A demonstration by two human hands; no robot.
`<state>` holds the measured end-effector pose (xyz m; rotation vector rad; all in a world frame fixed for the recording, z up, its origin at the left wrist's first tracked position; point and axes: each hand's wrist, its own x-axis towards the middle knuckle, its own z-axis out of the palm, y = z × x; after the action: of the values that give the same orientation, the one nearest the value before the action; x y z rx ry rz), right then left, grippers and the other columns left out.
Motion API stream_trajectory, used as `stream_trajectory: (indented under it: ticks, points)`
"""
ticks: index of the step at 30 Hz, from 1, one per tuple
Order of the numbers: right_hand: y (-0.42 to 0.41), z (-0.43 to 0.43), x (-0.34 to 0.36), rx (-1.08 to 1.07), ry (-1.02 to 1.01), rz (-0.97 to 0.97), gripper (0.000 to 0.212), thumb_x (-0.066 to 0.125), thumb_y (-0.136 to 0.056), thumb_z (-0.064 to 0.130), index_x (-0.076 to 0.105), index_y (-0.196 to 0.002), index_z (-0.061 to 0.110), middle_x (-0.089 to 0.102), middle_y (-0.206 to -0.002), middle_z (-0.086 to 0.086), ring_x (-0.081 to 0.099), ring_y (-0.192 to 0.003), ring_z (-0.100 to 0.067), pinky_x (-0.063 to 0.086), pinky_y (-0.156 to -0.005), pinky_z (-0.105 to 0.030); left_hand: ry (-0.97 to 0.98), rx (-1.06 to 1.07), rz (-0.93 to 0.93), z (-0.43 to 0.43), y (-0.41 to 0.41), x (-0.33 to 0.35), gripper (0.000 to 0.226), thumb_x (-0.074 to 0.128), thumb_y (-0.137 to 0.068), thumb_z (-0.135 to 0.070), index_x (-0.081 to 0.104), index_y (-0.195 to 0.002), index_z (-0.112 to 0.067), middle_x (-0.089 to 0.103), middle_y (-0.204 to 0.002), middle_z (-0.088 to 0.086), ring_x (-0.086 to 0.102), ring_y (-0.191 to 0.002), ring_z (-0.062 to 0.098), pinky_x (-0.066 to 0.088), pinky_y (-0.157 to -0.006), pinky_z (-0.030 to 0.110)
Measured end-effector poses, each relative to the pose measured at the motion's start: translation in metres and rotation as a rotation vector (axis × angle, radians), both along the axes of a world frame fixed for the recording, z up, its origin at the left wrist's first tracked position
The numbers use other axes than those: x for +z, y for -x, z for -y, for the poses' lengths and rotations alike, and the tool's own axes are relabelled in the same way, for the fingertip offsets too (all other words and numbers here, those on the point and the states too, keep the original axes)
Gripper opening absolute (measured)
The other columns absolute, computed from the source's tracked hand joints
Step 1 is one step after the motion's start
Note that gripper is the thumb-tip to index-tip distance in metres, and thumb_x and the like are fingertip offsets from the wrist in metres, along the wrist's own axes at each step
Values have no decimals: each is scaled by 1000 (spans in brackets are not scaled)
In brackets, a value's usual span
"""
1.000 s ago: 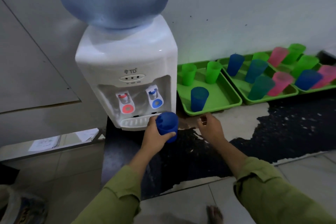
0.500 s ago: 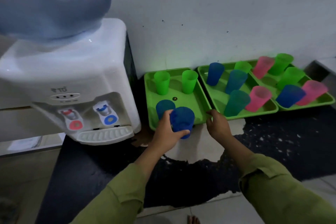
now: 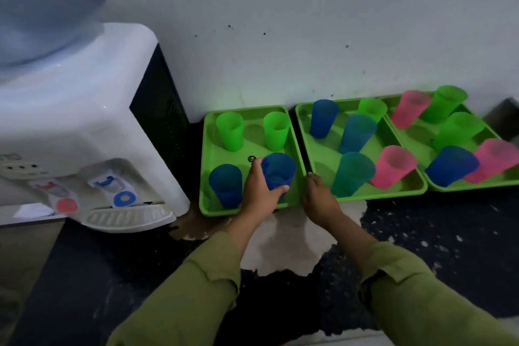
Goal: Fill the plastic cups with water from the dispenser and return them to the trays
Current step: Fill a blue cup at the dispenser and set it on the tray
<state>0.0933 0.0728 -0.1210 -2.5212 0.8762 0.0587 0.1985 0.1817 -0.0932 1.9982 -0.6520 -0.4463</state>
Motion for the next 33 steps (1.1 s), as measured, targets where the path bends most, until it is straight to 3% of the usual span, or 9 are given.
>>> stream_trajectory:
  ticks: [5,10,18,22,25,30,33]
  points:
    - [2,2,-7,12,22,24,55,40,-95,11,19,-145,-1,16,-155,-17,6,-146,-28,12,-117,-31,-44,16,-4,12,-2,-10,80,81,-68,-13,35,-133,-11,49,-132,8,47,-122,23,37,-99,27]
    - [5,3,-9,30,32,27,57,41,-95,12,18,-146,0,15,-156,-16,4,-147,-26,10,-118,-31,-64,39,-39,16,3,-18,77,79,-69,-11,35,-132,-12,48,-131,6,46,-121,20,33,-92,18]
    - [7,-1,-8,22,28,24,56,41,-95,11,20,-146,1,16,-156,-16,5,-146,-26,11,-117,-30,-76,28,-46,17,5,-20,80,78,-71,-12,32,-136,-12,47,-134,7,44,-125,21,33,-96,20]
    - [10,-7,-9,-36,20,90,50,45,-92,10,33,-139,-1,31,-149,-18,25,-141,-30,25,-113,-33,-78,22,-48,7,4,-20,83,76,-74,-15,29,-141,-12,44,-139,7,42,-129,21,35,-105,29]
    - [14,-19,-9,-100,97,219,38,54,-85,7,52,-122,-2,53,-123,-22,50,-115,-36,44,-94,-38,-23,16,-40,-8,5,-20,70,74,-77,-13,36,-135,-12,48,-134,5,47,-125,19,42,-102,32]
    - [12,-52,-18,-29,176,356,27,68,-68,1,62,-95,0,62,-90,-20,59,-85,-39,52,-74,-39,28,-11,-23,-49,9,-23,46,66,-84,-10,45,-125,-12,56,-122,3,53,-113,12,48,-90,25]
    - [2,-72,-22,11,87,358,27,64,-74,5,60,-100,0,60,-96,-21,57,-89,-38,48,-76,-37,37,19,4,-78,4,-26,37,65,-85,-10,50,-119,-13,60,-110,-1,56,-104,9,45,-79,9]
